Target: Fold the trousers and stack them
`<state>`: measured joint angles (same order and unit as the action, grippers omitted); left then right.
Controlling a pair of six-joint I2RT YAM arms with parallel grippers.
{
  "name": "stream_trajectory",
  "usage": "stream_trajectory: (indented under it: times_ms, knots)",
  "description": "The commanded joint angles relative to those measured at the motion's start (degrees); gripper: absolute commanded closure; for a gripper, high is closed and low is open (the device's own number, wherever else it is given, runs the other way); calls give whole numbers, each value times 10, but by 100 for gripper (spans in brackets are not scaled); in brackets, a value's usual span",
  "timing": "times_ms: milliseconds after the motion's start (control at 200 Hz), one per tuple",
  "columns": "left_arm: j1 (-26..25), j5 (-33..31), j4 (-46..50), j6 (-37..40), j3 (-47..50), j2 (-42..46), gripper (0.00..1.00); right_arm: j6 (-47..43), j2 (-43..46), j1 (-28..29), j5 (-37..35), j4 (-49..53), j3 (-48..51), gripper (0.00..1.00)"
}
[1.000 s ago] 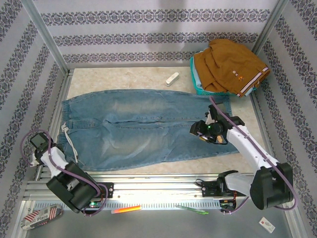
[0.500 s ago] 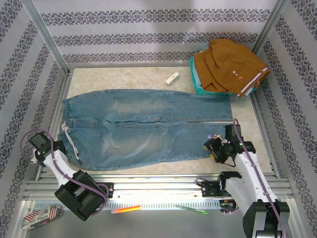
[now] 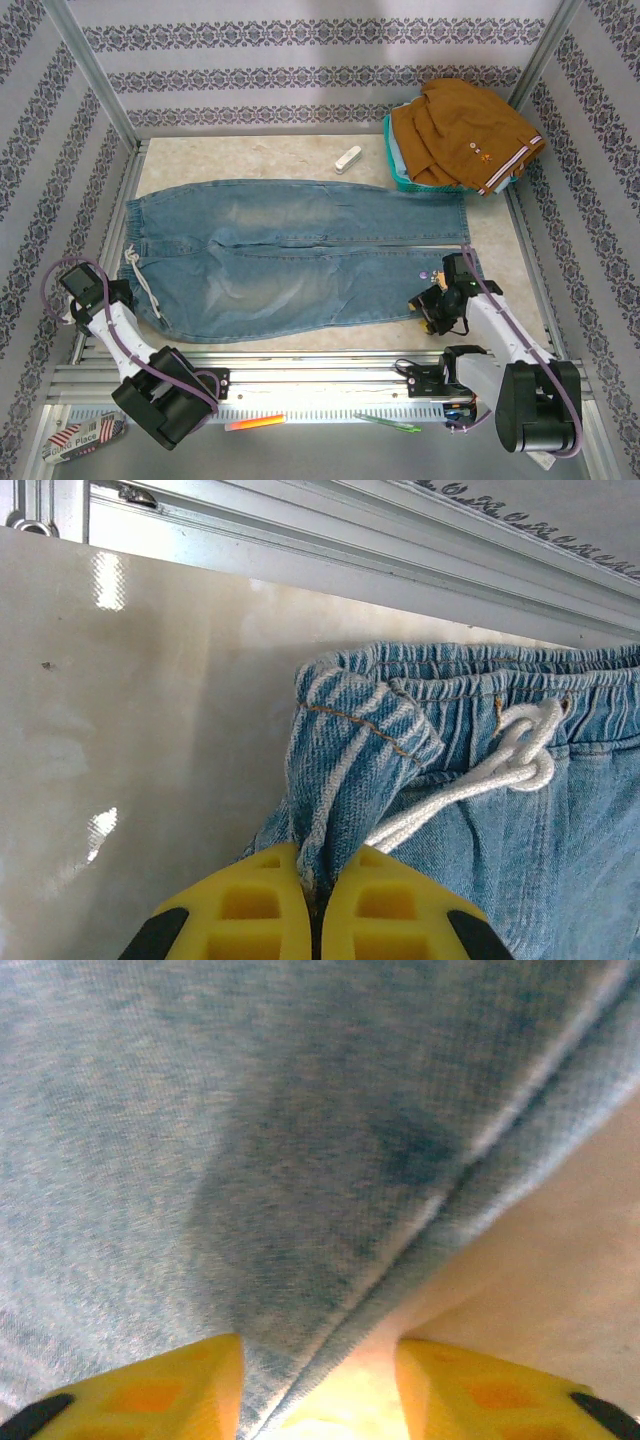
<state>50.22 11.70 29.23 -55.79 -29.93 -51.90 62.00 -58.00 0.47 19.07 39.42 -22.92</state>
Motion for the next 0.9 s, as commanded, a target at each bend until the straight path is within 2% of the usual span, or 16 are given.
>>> stream_trajectory:
  times_ms: [0, 145, 435, 604, 744, 894]
  knots:
    - [-19, 16, 12, -6, -21, 4, 100, -17, -24, -7, -29, -66, 8, 73]
    - [-25, 16, 19, -7, -33, 4, 100, -50, -2, -25, -19, -68, 0, 100]
    - [-51, 37, 59, -24, -107, 46, 100, -105, 134, -27, 6, 47, -99, 100]
    - [-76, 38, 86, -29, -215, 54, 100, -117, 163, -26, 36, 82, -173, 100]
    - [-77, 33, 142, -6, -321, 44, 100, -130, 171, -26, 55, 97, -227, 100]
    - [-77, 5, 202, 21, -387, 43, 100, -152, 216, -25, 62, 149, -258, 100]
